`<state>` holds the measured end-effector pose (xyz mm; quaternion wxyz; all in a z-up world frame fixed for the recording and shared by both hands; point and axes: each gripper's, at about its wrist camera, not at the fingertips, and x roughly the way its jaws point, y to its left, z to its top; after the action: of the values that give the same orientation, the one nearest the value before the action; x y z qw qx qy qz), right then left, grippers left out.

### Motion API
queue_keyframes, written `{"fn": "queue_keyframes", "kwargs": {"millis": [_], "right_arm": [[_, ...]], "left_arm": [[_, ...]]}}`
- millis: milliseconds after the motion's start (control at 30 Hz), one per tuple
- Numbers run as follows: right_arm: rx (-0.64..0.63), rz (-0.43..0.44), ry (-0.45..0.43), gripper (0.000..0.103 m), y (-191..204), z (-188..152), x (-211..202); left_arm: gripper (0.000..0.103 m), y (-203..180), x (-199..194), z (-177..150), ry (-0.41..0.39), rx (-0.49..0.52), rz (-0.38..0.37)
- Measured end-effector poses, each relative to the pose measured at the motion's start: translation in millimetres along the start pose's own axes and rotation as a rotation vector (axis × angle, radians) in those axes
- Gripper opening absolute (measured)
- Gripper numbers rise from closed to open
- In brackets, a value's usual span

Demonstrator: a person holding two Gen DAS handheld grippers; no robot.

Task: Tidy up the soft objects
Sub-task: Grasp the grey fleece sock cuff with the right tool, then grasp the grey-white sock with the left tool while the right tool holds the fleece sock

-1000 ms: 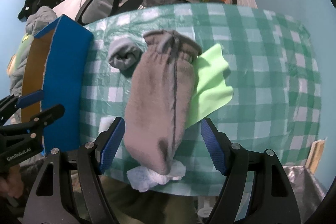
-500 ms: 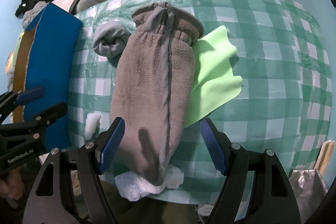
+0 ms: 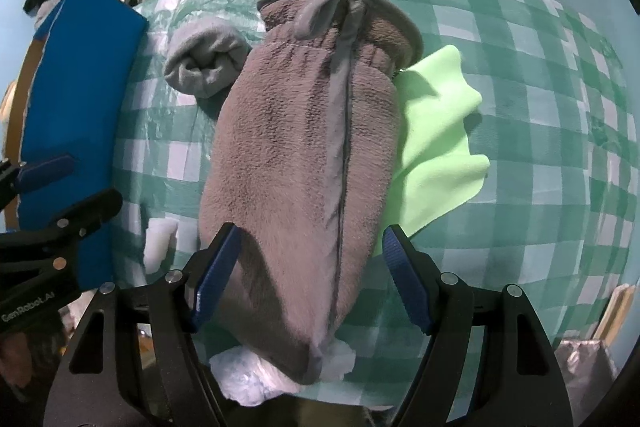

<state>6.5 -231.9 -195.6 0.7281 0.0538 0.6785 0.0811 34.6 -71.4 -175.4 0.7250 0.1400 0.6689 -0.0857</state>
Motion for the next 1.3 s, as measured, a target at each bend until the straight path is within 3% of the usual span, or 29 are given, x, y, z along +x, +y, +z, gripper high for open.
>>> {"fn": "queue_keyframes", "kwargs": {"millis": [67,167,300,567,733,1300], "right_arm": [[-0.014,-0.016,0.006,0.059,2.0,0.2,1.4],[-0.014,-0.032,0.01,0.031,1.8,0.8,2.6],[-0.023,-0.015,-0.007,0.014,0.9,0.2,-1.7],[-0.067,-0.003,-0.073,0.011,7.2,-2.4,-27.8],[-0.056,0.007,-0.101,0.011,3.0,3.9,-42.2],[0.007,0.012,-0.181,0.011,-27.5,27.6,-65.5]], "left_arm": [[0.068,1.4,1.1,-0.1,0.003,-0.005,-0.001],[0.068,2.3,1.2,0.2,0.001,-0.003,0.0],[0.068,4.1,0.8,1.5,0.002,-0.006,-0.005],[0.068,2.0,-3.8,11.8,-0.009,0.007,-0.016],[0.073,-4.6,-5.9,24.1,-0.022,0.018,-0.021],[0.075,-16.0,2.7,62.6,-0.024,0.024,-0.035]]}}
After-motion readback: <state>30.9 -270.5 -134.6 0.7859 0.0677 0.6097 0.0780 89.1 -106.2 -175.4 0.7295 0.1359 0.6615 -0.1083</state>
